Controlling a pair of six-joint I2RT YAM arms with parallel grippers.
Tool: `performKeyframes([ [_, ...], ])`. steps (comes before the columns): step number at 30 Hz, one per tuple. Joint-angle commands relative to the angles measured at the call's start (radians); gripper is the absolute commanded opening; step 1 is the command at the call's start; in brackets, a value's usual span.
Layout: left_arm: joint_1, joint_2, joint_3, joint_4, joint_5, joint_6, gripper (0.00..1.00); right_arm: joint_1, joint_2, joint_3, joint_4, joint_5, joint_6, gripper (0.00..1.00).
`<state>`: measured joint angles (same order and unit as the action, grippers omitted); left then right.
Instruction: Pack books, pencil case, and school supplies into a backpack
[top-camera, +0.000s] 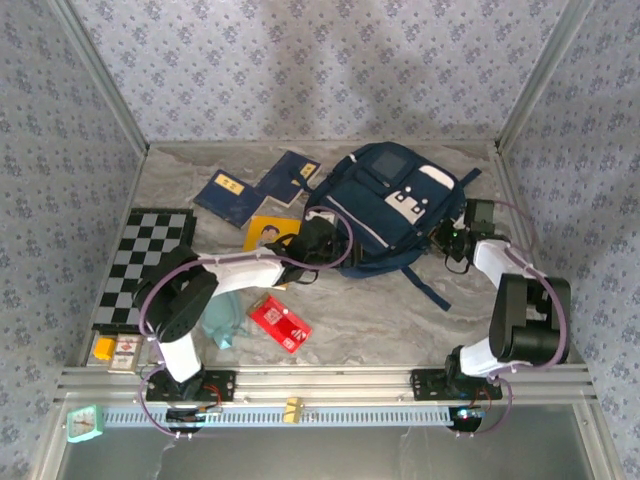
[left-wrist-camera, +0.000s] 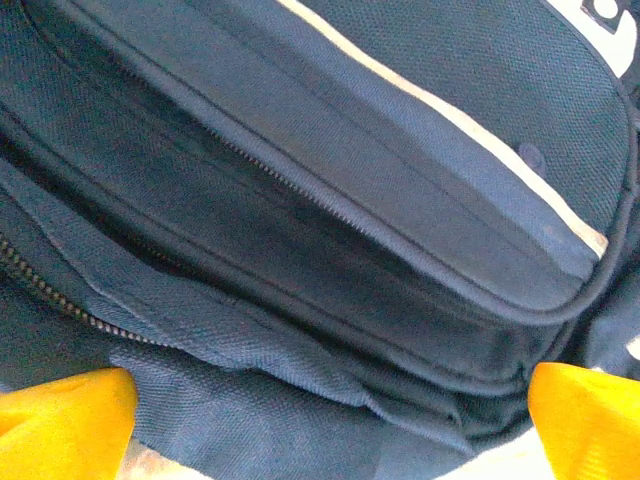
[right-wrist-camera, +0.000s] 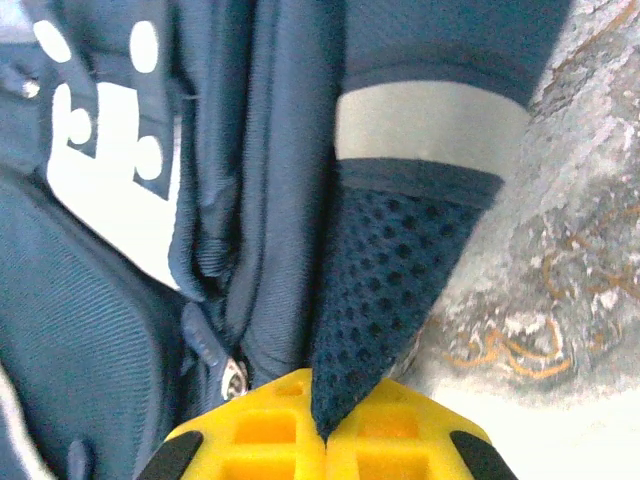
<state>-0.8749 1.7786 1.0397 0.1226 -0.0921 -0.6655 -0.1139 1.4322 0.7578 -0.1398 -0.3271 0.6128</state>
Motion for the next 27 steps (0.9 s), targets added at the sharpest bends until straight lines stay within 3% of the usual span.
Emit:
performKeyframes([
  [1,0.023,0.043,0.098,0.051,-0.011,0.093,1.00,-0.012,-0.113,-0.019,-0.093,-0.068,0.007,0.00],
  [7,0.094,0.124,0.214,0.064,0.021,0.148,1.00,-0.007,-0.393,-0.130,-0.179,-0.027,0.150,0.00],
  [10,0.127,0.176,0.309,0.042,0.066,0.170,1.00,0.016,-0.510,-0.197,-0.147,-0.020,0.309,0.00],
  [17,0.189,0.183,0.449,-0.080,0.096,0.247,1.00,0.141,-0.671,-0.285,-0.114,0.206,0.583,0.00],
  [23,0.171,-0.004,0.313,-0.114,0.106,0.279,0.99,0.201,-0.675,-0.281,-0.116,0.296,0.655,0.00],
  [27,0.085,-0.138,0.165,-0.094,0.063,0.258,0.95,0.235,-0.648,-0.264,-0.106,0.317,0.681,0.00],
])
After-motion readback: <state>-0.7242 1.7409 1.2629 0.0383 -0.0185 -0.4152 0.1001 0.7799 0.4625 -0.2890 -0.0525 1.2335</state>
